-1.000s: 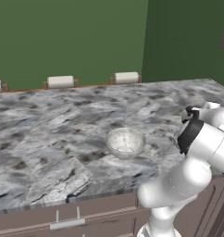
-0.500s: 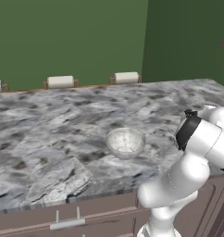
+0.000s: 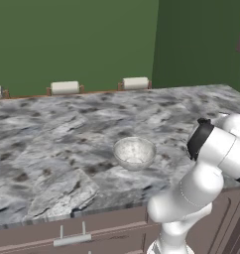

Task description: Pick the strainer and bowl and place them in the sink. Then turn on the water.

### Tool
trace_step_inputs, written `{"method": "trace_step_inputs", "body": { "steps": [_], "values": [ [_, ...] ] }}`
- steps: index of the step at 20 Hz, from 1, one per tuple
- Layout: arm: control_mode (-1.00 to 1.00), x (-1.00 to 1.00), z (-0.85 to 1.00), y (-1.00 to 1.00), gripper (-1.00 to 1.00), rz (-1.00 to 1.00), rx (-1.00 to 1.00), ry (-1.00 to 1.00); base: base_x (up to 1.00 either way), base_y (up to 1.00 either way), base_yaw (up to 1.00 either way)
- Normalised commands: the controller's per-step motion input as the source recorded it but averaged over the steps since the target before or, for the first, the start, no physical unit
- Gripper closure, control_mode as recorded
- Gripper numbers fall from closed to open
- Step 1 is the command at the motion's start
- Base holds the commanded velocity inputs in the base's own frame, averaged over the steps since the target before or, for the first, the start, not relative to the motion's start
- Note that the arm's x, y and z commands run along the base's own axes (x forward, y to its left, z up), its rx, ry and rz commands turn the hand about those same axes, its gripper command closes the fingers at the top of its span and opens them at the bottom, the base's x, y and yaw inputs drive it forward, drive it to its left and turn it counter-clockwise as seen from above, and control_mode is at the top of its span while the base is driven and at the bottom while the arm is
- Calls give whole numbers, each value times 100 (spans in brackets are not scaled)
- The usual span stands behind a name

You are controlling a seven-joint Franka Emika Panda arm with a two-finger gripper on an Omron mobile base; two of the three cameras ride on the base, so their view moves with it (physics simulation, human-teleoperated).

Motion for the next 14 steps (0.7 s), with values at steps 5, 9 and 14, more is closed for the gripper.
{"method": "trace_step_inputs", "body": {
  "steps": [5, 9, 14],
  "values": [
    [-100, 0, -7, 0, -100, 0, 0, 0, 0, 0, 0],
    [-100, 1, -8, 6, -100, 0, 0, 0, 0, 0, 0],
    [-100, 6, -8, 9, -100, 0, 0, 0, 0, 0, 0]
  ]
}}
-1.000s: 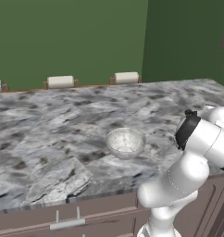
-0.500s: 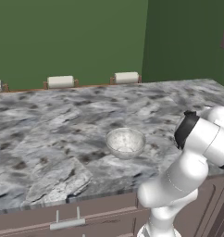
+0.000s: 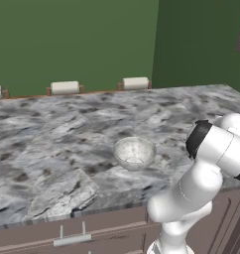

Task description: Pick the strainer and bowl and place them in the sink. Then turn on the water.

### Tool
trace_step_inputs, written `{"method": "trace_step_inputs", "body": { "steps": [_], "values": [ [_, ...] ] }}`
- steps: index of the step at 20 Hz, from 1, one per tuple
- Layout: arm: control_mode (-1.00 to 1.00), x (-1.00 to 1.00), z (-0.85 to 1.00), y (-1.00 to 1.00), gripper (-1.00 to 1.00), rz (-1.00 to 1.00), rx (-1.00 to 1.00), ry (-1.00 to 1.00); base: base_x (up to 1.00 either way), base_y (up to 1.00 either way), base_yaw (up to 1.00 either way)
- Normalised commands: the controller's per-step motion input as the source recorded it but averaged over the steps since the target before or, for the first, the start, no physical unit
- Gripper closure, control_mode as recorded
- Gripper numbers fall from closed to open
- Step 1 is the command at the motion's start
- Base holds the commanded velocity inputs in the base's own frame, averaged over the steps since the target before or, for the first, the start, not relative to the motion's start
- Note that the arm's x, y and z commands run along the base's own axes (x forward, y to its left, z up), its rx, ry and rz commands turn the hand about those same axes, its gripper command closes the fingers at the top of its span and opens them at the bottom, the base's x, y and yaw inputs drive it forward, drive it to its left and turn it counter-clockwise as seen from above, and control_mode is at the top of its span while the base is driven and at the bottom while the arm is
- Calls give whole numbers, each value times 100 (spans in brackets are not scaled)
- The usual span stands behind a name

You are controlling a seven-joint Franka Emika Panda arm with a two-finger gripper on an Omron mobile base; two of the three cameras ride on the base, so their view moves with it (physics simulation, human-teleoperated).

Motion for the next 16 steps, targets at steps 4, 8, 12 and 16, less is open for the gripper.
{"method": "trace_step_inputs", "body": {
  "steps": [4, 8, 12, 16],
  "values": [
    [-100, 5, -11, 8, -100, 0, 0, 0, 0, 0, 0],
    [-100, 1, -4, 0, 100, 0, 0, 0, 0, 0, 0],
    [-100, 0, 0, 0, 100, 0, 0, 0, 0, 0, 0],
    [-100, 0, 0, 0, 100, 0, 0, 0, 0, 0, 0]
  ]
}}
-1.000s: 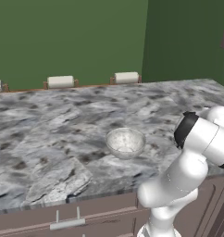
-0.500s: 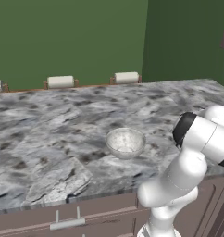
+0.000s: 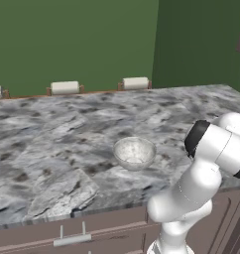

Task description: Pick the strainer and bowl and place them in the sink. Then turn on the water.

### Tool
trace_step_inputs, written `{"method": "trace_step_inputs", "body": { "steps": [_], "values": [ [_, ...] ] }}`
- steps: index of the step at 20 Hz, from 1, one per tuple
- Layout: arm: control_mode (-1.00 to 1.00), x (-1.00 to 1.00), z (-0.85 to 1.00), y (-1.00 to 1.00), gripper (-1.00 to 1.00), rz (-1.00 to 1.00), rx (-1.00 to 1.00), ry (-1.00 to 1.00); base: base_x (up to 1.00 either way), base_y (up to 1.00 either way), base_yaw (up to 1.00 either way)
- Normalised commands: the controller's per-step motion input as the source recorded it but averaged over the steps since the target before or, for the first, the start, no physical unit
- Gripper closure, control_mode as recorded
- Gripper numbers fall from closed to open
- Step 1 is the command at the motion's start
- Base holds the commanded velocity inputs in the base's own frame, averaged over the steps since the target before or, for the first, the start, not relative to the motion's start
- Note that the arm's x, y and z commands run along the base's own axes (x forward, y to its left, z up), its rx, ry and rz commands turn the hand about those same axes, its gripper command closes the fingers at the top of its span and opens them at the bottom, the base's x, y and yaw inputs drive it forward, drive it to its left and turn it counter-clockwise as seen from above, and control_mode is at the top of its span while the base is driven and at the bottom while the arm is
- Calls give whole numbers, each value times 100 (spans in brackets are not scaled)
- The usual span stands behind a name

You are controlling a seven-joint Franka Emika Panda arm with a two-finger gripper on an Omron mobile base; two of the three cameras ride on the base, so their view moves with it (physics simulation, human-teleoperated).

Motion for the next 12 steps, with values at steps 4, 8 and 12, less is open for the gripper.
{"method": "trace_step_inputs", "body": {
  "steps": [4, 8, 12],
  "values": [
    [-100, 0, 0, -1, 100, 0, 0, 0, 0, 0, 0],
    [-100, 0, 12, -7, 100, 0, 0, -1, 0, 0, 0],
    [-100, 0, 34, -4, 100, 0, 0, -5, 0, 0, 0]
  ]
}}
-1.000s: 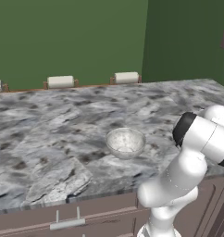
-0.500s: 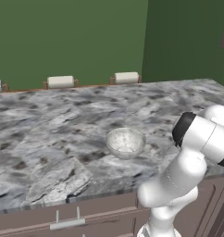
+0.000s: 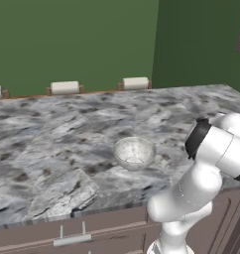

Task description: Pick the strainer and bowl and place them in the sink. Then turn on the water.

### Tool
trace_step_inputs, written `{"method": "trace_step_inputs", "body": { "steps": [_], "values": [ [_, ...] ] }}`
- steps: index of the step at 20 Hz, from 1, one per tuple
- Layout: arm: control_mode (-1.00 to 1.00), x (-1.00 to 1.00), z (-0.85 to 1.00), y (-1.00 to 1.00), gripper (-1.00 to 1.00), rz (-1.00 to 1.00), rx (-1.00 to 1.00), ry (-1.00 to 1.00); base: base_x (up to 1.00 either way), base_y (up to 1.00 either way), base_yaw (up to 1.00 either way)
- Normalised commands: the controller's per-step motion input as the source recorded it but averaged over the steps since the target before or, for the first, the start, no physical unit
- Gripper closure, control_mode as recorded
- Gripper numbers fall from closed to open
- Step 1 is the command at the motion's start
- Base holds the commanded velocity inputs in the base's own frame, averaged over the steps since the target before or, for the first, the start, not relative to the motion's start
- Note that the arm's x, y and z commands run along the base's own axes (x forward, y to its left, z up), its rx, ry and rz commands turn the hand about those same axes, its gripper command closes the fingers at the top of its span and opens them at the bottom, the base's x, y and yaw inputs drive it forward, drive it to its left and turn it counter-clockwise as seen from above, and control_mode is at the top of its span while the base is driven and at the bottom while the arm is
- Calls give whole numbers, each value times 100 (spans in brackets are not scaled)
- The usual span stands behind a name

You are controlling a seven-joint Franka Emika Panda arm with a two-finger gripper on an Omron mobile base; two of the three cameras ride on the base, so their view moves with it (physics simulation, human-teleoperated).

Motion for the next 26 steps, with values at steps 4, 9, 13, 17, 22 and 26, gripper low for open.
{"method": "trace_step_inputs", "body": {
  "steps": [4, 9, 13, 17, 22, 26],
  "values": [
    [-100, 0, 46, 0, 100, 0, 0, -8, 0, 0, 0],
    [-100, 0, 43, 0, 100, 0, -2, -4, 0, 0, 0],
    [-100, -5, 36, 4, 100, 0, -5, 0, 0, 0, 0],
    [-100, -18, 21, 15, 100, 0, -8, 0, 0, 0, 0],
    [-100, -8, 30, 47, 100, -1, -12, 0, 0, 0, 0],
    [-100, -8, 36, 52, 100, -3, -8, 0, 0, 0, 0]
  ]
}}
